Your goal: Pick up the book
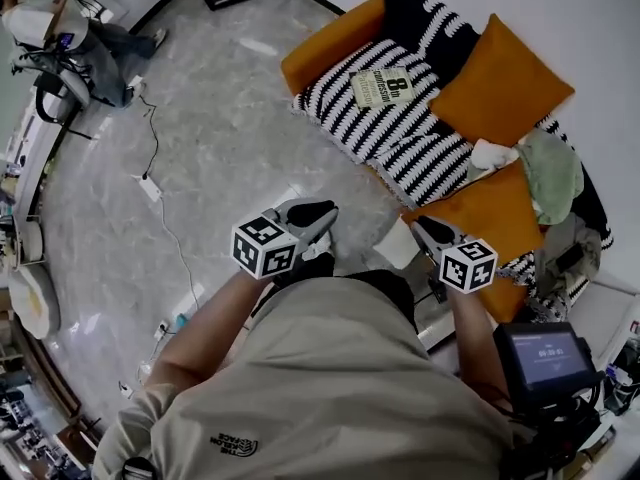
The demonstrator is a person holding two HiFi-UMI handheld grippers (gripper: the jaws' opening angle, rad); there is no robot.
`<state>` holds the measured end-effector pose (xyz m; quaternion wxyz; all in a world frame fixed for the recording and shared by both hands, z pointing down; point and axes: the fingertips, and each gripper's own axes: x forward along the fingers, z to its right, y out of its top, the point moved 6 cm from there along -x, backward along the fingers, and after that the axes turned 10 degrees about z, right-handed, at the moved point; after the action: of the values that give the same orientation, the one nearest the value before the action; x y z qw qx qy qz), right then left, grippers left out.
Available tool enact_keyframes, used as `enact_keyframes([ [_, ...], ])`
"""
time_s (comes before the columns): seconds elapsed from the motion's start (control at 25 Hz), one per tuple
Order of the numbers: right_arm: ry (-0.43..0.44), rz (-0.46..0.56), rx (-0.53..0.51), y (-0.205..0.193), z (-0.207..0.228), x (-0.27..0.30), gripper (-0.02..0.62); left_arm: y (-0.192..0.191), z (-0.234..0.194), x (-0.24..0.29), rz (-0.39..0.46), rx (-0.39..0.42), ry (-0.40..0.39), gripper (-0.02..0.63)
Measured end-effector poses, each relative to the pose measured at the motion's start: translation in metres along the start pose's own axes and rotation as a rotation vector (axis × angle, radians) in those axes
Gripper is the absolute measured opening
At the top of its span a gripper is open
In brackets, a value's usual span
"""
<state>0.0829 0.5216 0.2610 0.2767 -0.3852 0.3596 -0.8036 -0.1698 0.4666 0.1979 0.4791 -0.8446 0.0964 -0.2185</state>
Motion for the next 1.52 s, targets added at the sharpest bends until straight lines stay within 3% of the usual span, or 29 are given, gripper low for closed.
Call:
enact_keyframes([
  [0.36,-0.072,-0.037,0.061,0.051,0.046,0.095,0.080,0.021,-0.125,0.031,-0.017,-0.109,0.025,0.074],
  [0.68,-0.061,-0.074,0.119,0.108,0.169,0.202,0.081,0.025,-0.210,0.116,-0.058,-0.259,0.098,0.077],
  [0.92,-0.023,-0.137,0.092,0.155,0.267,0.288,0.083,0.026,-0.271,0.192,-0.085,-0.343,0.157,0.081],
  [1.16,-0.043,-0.227,0.125,0.149,0.383,0.367,0.097,-0.005,-0.345,0.289,-0.179,-0.396,0.213,0.095],
  [1.52,-0.090,-0.285,0.175,0.115,0.488,0.466,0.149,-0.057,-0.442,0.362,-0.256,-0.456,0.293,0.124],
])
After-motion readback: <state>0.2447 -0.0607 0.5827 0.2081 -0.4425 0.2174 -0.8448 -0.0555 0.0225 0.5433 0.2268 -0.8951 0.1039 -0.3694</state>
